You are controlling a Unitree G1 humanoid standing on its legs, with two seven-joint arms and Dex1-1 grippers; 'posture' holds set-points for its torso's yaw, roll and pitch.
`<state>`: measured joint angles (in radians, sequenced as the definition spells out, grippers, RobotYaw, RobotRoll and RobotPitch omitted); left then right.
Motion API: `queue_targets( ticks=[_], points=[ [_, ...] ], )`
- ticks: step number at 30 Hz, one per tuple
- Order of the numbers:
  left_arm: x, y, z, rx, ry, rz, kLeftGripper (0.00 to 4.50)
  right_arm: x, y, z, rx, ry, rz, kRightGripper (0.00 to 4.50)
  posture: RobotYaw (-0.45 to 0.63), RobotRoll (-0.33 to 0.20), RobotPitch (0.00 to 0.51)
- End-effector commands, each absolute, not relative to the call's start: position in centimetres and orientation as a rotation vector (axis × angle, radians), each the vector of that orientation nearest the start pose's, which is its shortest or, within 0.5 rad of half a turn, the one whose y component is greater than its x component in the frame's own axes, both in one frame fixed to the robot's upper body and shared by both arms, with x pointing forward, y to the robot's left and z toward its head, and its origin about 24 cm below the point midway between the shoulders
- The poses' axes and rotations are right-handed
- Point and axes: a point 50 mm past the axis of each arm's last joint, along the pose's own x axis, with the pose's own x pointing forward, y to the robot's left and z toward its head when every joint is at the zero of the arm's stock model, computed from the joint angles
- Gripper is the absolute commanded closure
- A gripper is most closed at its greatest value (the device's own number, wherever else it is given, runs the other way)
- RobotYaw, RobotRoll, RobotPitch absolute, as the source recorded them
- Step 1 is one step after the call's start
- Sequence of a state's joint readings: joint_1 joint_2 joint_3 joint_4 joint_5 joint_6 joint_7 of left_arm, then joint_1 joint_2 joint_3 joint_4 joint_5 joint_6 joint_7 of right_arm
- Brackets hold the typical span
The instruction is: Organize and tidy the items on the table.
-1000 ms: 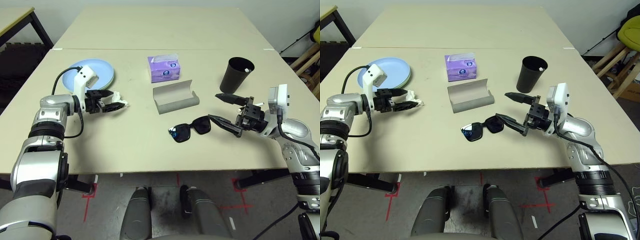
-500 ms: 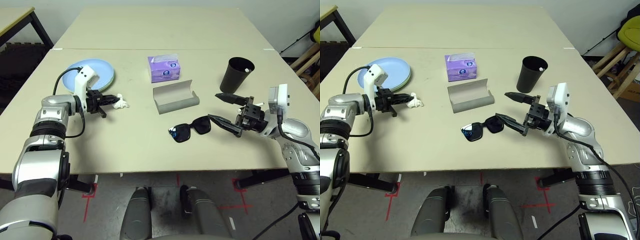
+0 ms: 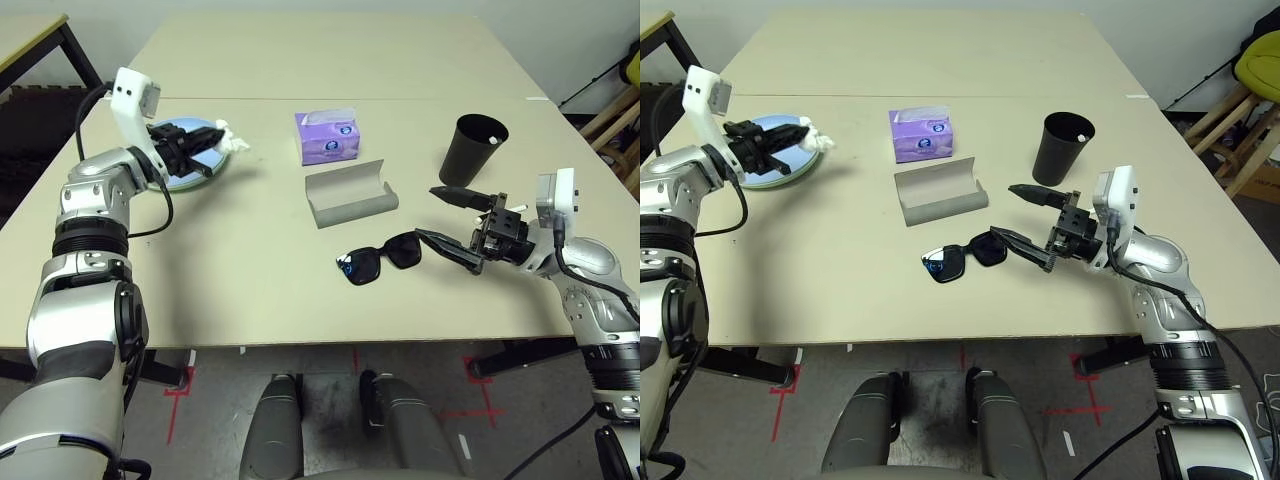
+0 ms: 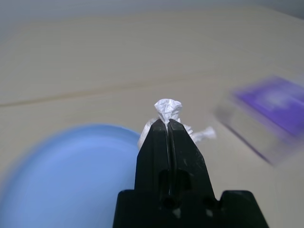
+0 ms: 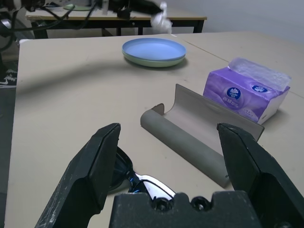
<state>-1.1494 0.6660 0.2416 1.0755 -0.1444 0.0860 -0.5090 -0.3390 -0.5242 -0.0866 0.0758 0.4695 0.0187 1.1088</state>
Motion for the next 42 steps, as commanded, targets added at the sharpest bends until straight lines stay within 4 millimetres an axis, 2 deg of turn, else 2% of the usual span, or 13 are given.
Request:
queue_targets(
  ticks=[1,4,13,17,26,29,32,35,39,42],
  points=[
    [39.1,31.1,24.7,0.072,-0.118,0.102,4.47,28.3,-19.8,14.7,-0.192,-0.237,1.091,0.0,0.15,0.0,0.138],
    [39.4,31.0,24.6,0.052,-0.114,0.166,4.47,28.3,-19.8,14.7,-0.192,-0.237,1.092,0.0,0.15,0.0,0.138],
    [39.9,30.3,23.6,0.063,-0.071,0.176,4.47,28.3,-19.9,14.7,-0.193,-0.236,1.093,0.0,0.14,0.0,0.14],
    [39.9,30.1,23.0,0.088,-0.05,0.153,3.49,28.2,-20.0,14.5,-0.191,-0.233,1.092,0.0,0.14,0.0,0.143],
    [39.8,30.2,23.3,0.09,-0.059,0.132,0.08,28.3,-20.0,14.6,-0.191,-0.233,1.087,0.0,0.15,0.0,0.142],
    [39.8,30.2,23.7,0.076,-0.089,0.131,0.03,28.3,-20.0,14.6,-0.189,-0.236,1.086,0.0,0.15,0.0,0.142],
    [39.8,30.2,25.3,0.008,-0.189,0.15,0.03,28.3,-20.0,14.6,-0.192,-0.239,1.087,0.0,0.15,0.0,0.146],
    [39.9,29.8,26.0,0.004,-0.213,0.117,0.03,28.3,-19.9,14.6,-0.191,-0.241,1.089,0.0,0.15,0.0,0.148],
    [40.1,28.1,25.8,0.009,-0.225,-0.093,0.03,28.2,-19.7,14.4,-0.196,-0.238,1.1,0.0,0.15,0.0,0.146],
    [40.2,26.5,24.8,0.021,-0.193,-0.292,0.03,28.1,-19.5,14.3,-0.189,-0.24,1.101,0.0,0.16,0.0,0.146]
  ],
)
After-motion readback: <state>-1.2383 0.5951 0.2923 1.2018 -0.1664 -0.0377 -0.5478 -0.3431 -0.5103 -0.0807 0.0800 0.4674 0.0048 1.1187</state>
